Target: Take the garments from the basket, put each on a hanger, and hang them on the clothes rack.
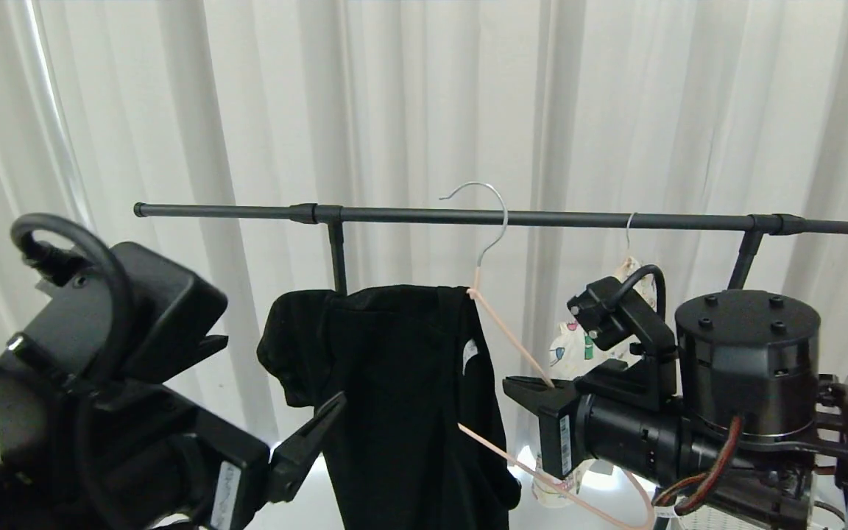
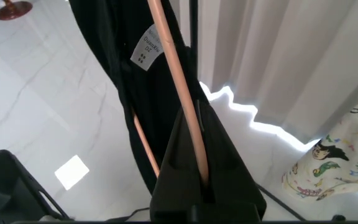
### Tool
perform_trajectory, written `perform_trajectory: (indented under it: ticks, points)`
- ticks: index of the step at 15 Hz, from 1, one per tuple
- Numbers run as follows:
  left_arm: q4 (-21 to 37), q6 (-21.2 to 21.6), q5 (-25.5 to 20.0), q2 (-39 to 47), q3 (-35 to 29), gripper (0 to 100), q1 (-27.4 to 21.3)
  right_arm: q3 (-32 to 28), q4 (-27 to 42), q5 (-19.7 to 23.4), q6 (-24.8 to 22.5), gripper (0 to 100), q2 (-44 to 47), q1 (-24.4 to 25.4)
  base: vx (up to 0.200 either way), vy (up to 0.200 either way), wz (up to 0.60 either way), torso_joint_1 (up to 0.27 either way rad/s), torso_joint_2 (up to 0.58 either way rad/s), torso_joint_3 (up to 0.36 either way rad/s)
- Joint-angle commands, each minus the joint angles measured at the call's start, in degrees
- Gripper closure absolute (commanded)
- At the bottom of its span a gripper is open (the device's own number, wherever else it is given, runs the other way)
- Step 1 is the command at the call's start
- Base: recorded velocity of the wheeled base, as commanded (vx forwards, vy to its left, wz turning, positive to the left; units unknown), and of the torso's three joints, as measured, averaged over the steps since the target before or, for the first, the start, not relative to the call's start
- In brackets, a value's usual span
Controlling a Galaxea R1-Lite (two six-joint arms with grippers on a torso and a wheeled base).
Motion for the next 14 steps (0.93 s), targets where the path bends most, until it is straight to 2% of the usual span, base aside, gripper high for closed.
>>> perform_trajectory:
  ticks: [1, 2, 5, 6, 7, 9, 12, 14]
  points:
    - [0.06, 6.42, -8.3, -10.04, 6.31, 0, 2.07, 5.5, -2.24, 0.6, -1.94, 100, -4.47, 0.0, 0.0, 0.0, 0.0, 0.0, 0.0, 0.0]
    - [0.06, 8.61, -16.56, -12.32, 7.45, 0, 6.29, 8.93, -3.56, 2.18, -3.35, 100, -6.84, 0.0, 0.0, 0.0, 0.0, 0.0, 0.0, 0.0]
    - [-1.08, 13.01, -35.1, -12.32, 6.31, 0, 18.33, 14.91, -3.91, 6.57, -7.92, 100, -12.11, 0.0, 0.0, 0.0, 0.0, 0.0, 0.0, 0.0]
    - [-1.61, 13.62, -42.05, -12.24, 6.31, 0, 18.94, 16.14, -4.0, 7.1, -9.33, 100, -13.08, 0.18, 0.0, 0.0, 0.0, 0.0, 0.0, 0.0]
    - [-1.52, 14.33, -46.0, -12.15, 6.48, 0, 18.94, 17.1, -4.18, 7.19, -10.38, 100, -13.78, 0.27, 0.0, 0.0, 0.0, 0.0, 0.0, 0.0]
    - [-1.61, 18.98, -47.41, -9.86, 6.66, 0, 18.07, 18.95, -5.58, 7.28, -12.49, 100, -14.66, 1.5, 0.0, 0.0, 0.0, 0.0, 0.0, 0.0]
    - [-1.7, 19.6, -48.73, -5.82, 5.6, 0, 11.74, 19.92, -7.08, 7.19, -15.3, 100, -14.57, 3.52, 0.0, 0.0, 0.0, 0.0, 0.0, 0.0]
    - [-3.45, 19.34, -48.82, -2.74, 4.64, 0, 11.47, 21.41, -7.52, 7.19, -16.97, 100, -14.92, 4.84, 0.0, 0.0, 0.0, 0.0, 0.0, 0.0]
